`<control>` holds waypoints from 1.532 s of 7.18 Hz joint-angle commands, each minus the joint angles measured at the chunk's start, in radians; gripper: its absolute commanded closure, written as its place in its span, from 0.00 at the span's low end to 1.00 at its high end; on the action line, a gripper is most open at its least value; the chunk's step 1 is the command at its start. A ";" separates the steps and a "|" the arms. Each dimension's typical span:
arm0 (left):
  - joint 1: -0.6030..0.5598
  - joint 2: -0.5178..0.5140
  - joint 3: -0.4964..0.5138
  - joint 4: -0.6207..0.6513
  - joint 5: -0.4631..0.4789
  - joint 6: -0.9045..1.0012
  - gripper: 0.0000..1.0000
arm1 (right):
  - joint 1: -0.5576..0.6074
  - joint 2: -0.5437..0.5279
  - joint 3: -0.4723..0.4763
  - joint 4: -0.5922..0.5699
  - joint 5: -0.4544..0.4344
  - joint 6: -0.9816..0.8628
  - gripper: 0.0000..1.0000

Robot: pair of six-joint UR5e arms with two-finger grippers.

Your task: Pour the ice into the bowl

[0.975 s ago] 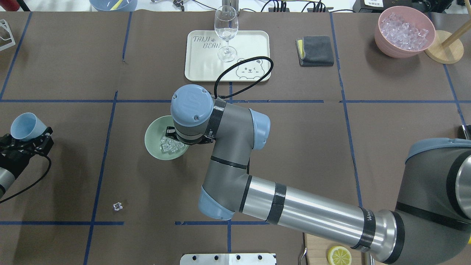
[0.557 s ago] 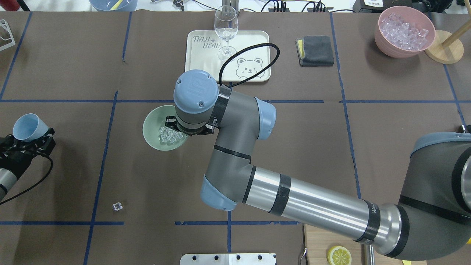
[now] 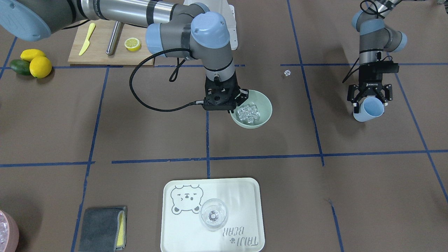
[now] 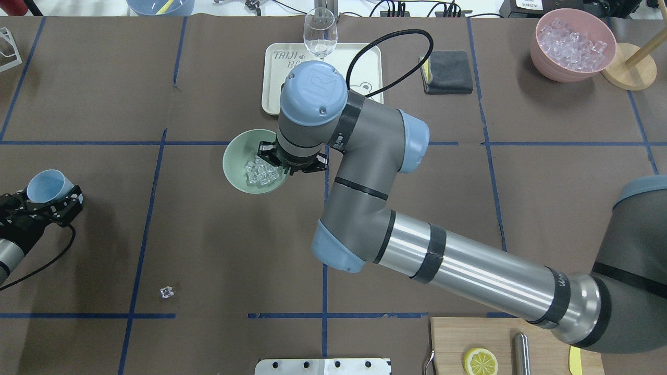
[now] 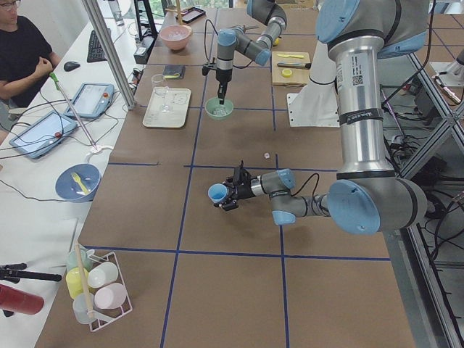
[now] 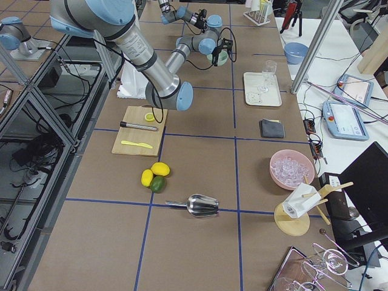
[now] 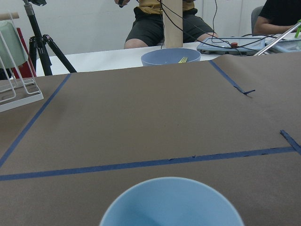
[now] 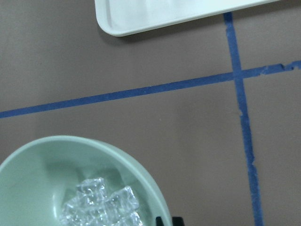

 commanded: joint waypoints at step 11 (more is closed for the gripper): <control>-0.344 0.071 -0.217 0.037 -0.530 0.431 0.00 | 0.072 -0.467 0.461 -0.085 0.022 -0.112 1.00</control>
